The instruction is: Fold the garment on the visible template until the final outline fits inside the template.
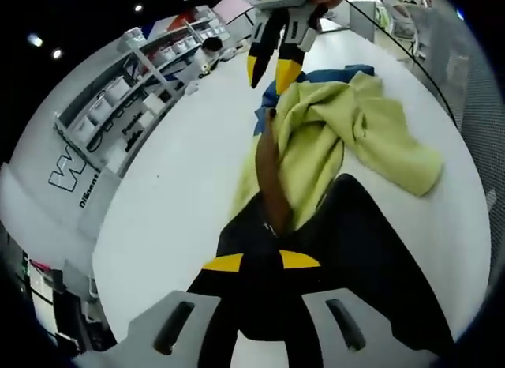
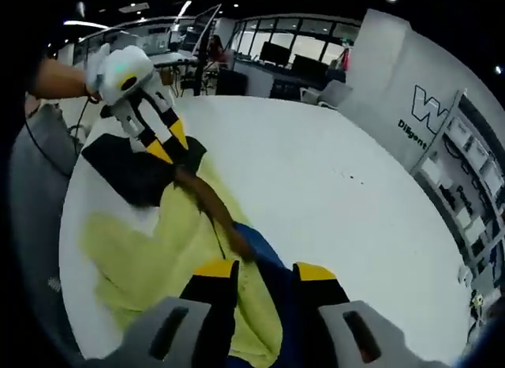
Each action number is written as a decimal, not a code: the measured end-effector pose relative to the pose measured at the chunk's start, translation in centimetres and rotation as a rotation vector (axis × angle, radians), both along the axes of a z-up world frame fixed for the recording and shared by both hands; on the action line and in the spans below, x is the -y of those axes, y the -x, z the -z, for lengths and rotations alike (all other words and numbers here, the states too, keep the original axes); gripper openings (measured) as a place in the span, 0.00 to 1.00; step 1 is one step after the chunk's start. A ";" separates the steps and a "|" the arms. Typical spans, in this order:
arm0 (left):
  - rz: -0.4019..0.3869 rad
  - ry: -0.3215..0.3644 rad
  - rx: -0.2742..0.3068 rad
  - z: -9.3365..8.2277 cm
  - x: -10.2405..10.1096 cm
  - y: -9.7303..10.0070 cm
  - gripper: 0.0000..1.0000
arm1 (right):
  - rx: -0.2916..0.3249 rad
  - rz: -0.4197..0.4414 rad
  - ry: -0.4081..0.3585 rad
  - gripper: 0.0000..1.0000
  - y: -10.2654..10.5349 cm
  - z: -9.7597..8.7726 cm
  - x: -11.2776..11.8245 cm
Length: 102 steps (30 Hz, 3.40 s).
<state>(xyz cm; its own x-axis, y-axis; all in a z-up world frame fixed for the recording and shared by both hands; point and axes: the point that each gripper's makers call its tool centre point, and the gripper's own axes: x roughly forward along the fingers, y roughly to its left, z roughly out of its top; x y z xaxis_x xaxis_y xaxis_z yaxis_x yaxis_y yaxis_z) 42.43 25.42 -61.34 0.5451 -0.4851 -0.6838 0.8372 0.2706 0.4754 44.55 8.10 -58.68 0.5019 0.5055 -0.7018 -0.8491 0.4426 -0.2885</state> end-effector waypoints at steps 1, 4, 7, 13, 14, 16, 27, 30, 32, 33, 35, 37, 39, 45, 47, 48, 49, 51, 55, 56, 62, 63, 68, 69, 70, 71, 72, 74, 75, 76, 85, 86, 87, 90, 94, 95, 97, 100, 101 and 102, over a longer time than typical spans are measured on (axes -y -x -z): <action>0.000 0.002 -0.006 0.1 0.0 0.0 0.14 | 0.006 -0.010 0.017 0.20 -0.1 0.1 -0.1; 0.002 0.003 -0.004 0.1 0.1 -0.3 0.13 | 0.005 -0.076 0.060 0.18 0.0 0.8 -0.8; 0.012 0.002 0.001 0.1 0.2 -0.5 0.12 | 0.016 -0.120 0.108 0.16 0.0 1.4 -1.0; 0.024 0.008 -0.005 0.3 0.4 -0.6 0.06 | 0.017 -0.170 0.128 0.05 -0.2 2.4 -1.6; 0.023 0.021 -0.009 0.2 0.6 -0.5 0.03 | 0.017 -0.168 0.130 0.01 -0.3 2.5 -1.5; 0.023 0.043 -0.017 -0.1 0.8 -0.5 0.01 | 0.025 -0.154 0.139 0.00 -0.8 2.6 -1.1; -0.017 0.141 -0.010 -1.9 1.0 -1.2 0.00 | 0.052 -0.051 0.003 0.00 -2.1 0.1 -0.9; -0.086 0.206 -0.023 -2.6 0.9 -1.9 0.00 | -0.001 0.029 -0.080 0.00 -2.2 -0.4 -1.1; -0.097 0.218 -0.019 -2.9 0.8 -2.2 0.00 | 0.009 0.033 -0.093 0.00 -2.6 -0.7 -1.1; -0.106 0.223 -0.016 -3.0 0.8 -2.4 0.00 | 0.005 0.046 -0.101 0.00 -2.7 -0.8 -1.1; -0.129 0.254 -0.014 -3.5 0.7 -2.9 0.00 | -0.002 0.066 -0.111 0.00 -2.8 -0.9 -1.1; -0.147 0.276 -0.019 -3.9 0.6 -3.2 0.00 | -0.005 0.091 -0.131 0.00 -3.2 -1.2 -1.1; -0.177 0.286 -0.017 -4.3 0.4 -3.8 0.00 | -0.032 0.131 -0.176 0.00 -3.5 -1.3 -1.1; -0.233 0.303 -0.015 -5.2 0.6 -6.0 0.00 | -0.061 0.242 -0.247 0.00 -5.7 -1.6 -0.7; -0.232 0.306 -0.015 -5.4 0.8 -6.6 0.00 | -0.053 0.265 -0.258 0.00 -6.3 -1.9 -0.5; -0.231 0.305 -0.014 -5.4 0.9 -6.8 0.00 | -0.052 0.272 -0.261 0.00 -6.5 -1.9 -0.5; -0.232 0.297 -0.018 -5.3 1.0 -7.4 0.00 | -0.057 0.289 -0.267 0.00 -7.0 -2.0 -0.5; -0.250 0.300 -0.030 -5.2 1.0 -8.2 0.00 | -0.049 0.305 -0.265 0.00 -7.6 -2.0 -0.4; -0.273 0.298 -0.042 -5.0 1.0 -9.6 0.00 | -0.059 0.353 -0.277 0.00 -8.5 -1.8 -0.1; -0.278 0.296 -0.047 -4.9 1.0 -9.9 0.00 | -0.061 0.360 -0.277 0.00 -8.7 -1.7 -0.1; -0.346 0.331 -0.079 -3.9 1.3 -11.6 0.00 | -0.059 0.445 -0.277 0.00 -10.4 -0.7 0.7; -0.390 0.366 -0.105 -3.6 1.4 -11.7 0.00 | -0.070 0.464 -0.280 0.00 -10.6 -0.4 0.8; -0.453 0.360 -0.113 -2.4 1.3 -12.6 0.00 | -0.054 0.473 -0.257 0.00 -11.6 0.3 0.6; -0.456 0.361 -0.114 -2.2 1.3 -12.8 0.00 | -0.055 0.477 -0.253 0.00 -11.8 0.3 0.6; -0.466 0.377 -0.140 -1.7 1.5 -12.9 0.00 | -0.066 0.484 -0.247 0.00 -11.7 0.5 0.4; -0.484 0.388 -0.165 -1.4 1.6 -12.8 0.00 | -0.066 0.490 -0.247 0.00 -11.7 0.5 0.3; -0.487 0.383 -0.164 -1.1 1.5 -13.0 0.00 | -0.064 0.494 -0.244 0.00 -11.7 0.6 0.3; -0.510 0.361 -0.163 -0.4 1.2 -13.2 0.00 | -0.053 0.512 -0.214 0.00 -11.9 1.0 0.4; -0.517 0.357 -0.165 -0.2 1.1 -13.2 0.00 | -0.053 0.515 -0.213 0.00 -11.9 1.0 0.4; -0.524 0.358 -0.165 -0.1 1.1 -13.3 0.00 | -0.052 0.519 -0.210 0.00 -12.1 1.1 0.3; -0.560 0.334 -0.167 0.5 0.5 -13.2 0.04 | -0.046 0.531 -0.189 0.00 -11.8 1.9 0.2; -0.591 0.342 -0.155 0.3 -0.2 -13.5 0.09 | -0.034 0.519 -0.186 0.00 -11.7 1.8 0.2; -0.634 0.383 -0.161 0.0 -0.5 -13.7 0.13 | -0.030 0.518 -0.187 0.00 -11.7 1.8 0.3; -0.617 0.412 -0.166 -0.9 -0.9 -13.5 0.15 | -0.012 0.604 -0.161 0.12 -11.8 1.4 1.9; -0.656 0.491 -0.172 -2.4 -1.3 -13.2 0.17 | 0.013 0.631 -0.201 0.31 -11.4 0.4 2.7; -0.633 0.461 -0.143 -2.8 -1.5 -13.1 0.17 | 0.008 0.625 -0.193 0.30 -11.0 0.3 2.7; -0.614 0.454 -0.137 -3.2 -1.2 -12.6 0.18 | 0.009 0.622 -0.194 0.31 -10.5 0.1 2.6; -0.600 0.479 -0.144 -3.9 -0.8 -11.7 0.19 | 0.013 0.601 -0.207 0.33 -9.6 -0.5 2.1; -0.596 0.481 -0.147 -4.0 -0.7 -11.4 0.20 | 0.012 0.595 -0.206 0.34 -9.2 -0.6 1.9; -0.593 0.481 -0.148 -4.0 -0.7 -11.3 0.21 | 0.012 0.589 -0.202 0.34 -8.9 -0.7 1.8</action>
<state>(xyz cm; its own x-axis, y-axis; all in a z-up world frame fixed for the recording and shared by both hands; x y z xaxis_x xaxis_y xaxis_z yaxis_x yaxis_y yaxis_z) 53.69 26.10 -57.30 0.7256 -0.4026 -0.5581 0.5336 0.8413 0.0868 53.43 6.33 -57.94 0.7442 0.2634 -0.6138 -0.4429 0.8825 -0.1583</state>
